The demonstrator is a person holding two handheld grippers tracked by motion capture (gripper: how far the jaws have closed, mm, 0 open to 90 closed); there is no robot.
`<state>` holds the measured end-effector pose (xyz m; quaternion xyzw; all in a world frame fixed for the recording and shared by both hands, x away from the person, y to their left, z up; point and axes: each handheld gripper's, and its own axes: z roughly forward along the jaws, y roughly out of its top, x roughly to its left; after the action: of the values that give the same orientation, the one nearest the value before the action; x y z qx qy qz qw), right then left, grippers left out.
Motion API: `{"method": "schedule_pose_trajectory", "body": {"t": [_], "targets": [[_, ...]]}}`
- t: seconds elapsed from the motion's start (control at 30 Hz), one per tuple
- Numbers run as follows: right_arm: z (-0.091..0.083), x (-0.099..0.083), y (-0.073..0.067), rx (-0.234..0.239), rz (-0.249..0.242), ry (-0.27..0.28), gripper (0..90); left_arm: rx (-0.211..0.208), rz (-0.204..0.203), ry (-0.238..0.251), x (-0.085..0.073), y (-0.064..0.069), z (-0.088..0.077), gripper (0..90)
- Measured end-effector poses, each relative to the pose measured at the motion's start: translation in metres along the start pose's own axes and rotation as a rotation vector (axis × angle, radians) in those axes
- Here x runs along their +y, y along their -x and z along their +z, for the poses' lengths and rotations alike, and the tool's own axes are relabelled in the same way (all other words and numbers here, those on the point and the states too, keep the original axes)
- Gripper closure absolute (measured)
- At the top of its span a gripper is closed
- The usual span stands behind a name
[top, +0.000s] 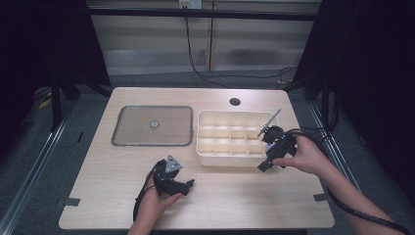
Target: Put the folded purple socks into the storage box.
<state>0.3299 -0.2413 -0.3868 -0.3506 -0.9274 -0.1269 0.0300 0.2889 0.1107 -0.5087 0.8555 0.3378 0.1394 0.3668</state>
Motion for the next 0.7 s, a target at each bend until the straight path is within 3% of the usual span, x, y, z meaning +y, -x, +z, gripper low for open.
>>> {"method": "schedule_pose_trajectory", "body": {"t": [0.7], "targets": [[0.016,0.005,-0.022,0.036,-0.071,-0.013,27.2,-0.002,0.002,-0.005,0.000,0.000,0.000,14.7]]}}
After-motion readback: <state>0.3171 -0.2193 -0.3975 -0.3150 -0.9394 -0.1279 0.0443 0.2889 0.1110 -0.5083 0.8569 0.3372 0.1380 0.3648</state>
